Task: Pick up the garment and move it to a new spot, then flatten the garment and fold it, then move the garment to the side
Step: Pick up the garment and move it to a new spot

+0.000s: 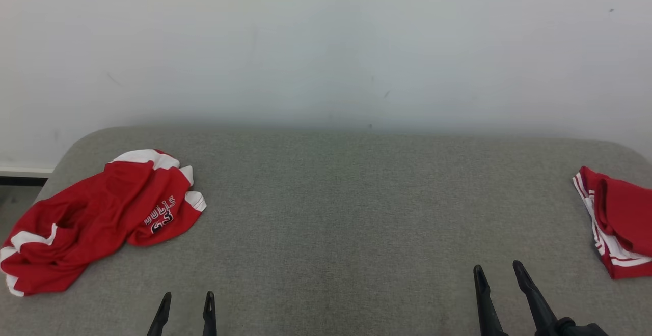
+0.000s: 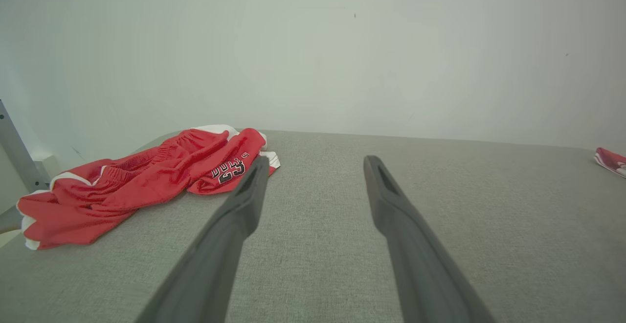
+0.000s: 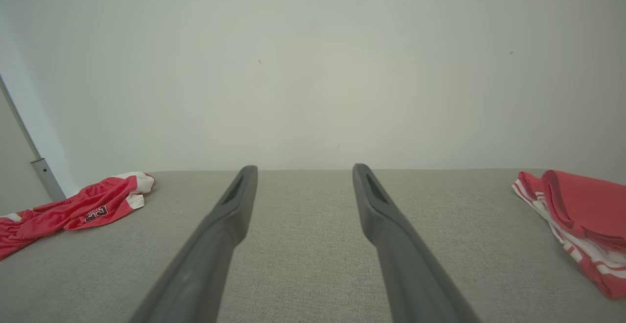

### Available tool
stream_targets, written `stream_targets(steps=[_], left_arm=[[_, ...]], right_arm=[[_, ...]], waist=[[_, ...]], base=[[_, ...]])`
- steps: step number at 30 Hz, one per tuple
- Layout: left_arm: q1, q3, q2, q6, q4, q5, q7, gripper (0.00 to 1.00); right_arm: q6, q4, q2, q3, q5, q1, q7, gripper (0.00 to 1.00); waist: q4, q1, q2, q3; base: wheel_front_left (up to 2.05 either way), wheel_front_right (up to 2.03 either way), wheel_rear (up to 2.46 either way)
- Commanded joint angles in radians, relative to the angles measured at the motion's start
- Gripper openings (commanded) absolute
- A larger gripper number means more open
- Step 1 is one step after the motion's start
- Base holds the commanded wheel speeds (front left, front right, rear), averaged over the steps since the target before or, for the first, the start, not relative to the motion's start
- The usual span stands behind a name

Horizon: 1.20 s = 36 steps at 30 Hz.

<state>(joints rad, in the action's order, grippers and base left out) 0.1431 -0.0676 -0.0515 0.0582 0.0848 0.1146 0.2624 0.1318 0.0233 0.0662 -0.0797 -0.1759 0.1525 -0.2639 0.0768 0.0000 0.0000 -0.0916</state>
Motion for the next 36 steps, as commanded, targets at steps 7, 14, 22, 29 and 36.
stream_targets(steps=[7, 14, 22, 29, 36], left_arm=[[-0.004, 0.004, 0.001, -0.011, -0.010, 0.009, 0.002, 1.00], [-0.006, 0.010, 0.001, -0.016, -0.029, 0.011, 0.002, 1.00], [-0.017, 0.004, 0.001, -0.011, -0.036, 0.015, 0.002, 1.00], [-0.005, 0.016, 0.001, -0.019, -0.045, 0.033, 0.002, 1.00], [0.000, 0.021, 0.001, -0.022, -0.053, 0.043, 0.002, 1.00]], right_arm=[[-0.003, -0.001, -0.008, -0.006, -0.011, 0.002, -0.001, 1.00], [-0.003, -0.003, -0.011, -0.016, -0.011, -0.012, -0.001, 1.00], [-0.003, -0.001, -0.014, -0.022, -0.011, -0.025, -0.001, 1.00], [-0.003, 0.005, -0.015, -0.031, -0.009, -0.031, -0.001, 1.00], [-0.003, 0.008, -0.012, -0.035, -0.008, -0.031, -0.001, 1.00]], waist=[[0.106, 0.0000, 0.0000, 0.008], [0.191, 0.0000, 0.0000, 0.021], [0.282, 0.0000, 0.0000, 0.028], [0.323, 0.0000, 0.0000, 0.028], [0.325, 0.0000, 0.0000, 0.038]], base=[[0.00, 0.00, 0.00], [0.00, 0.00, 0.00], [0.00, 0.00, 0.00], [0.00, 0.00, 0.00], [0.00, 0.00, 0.00]])
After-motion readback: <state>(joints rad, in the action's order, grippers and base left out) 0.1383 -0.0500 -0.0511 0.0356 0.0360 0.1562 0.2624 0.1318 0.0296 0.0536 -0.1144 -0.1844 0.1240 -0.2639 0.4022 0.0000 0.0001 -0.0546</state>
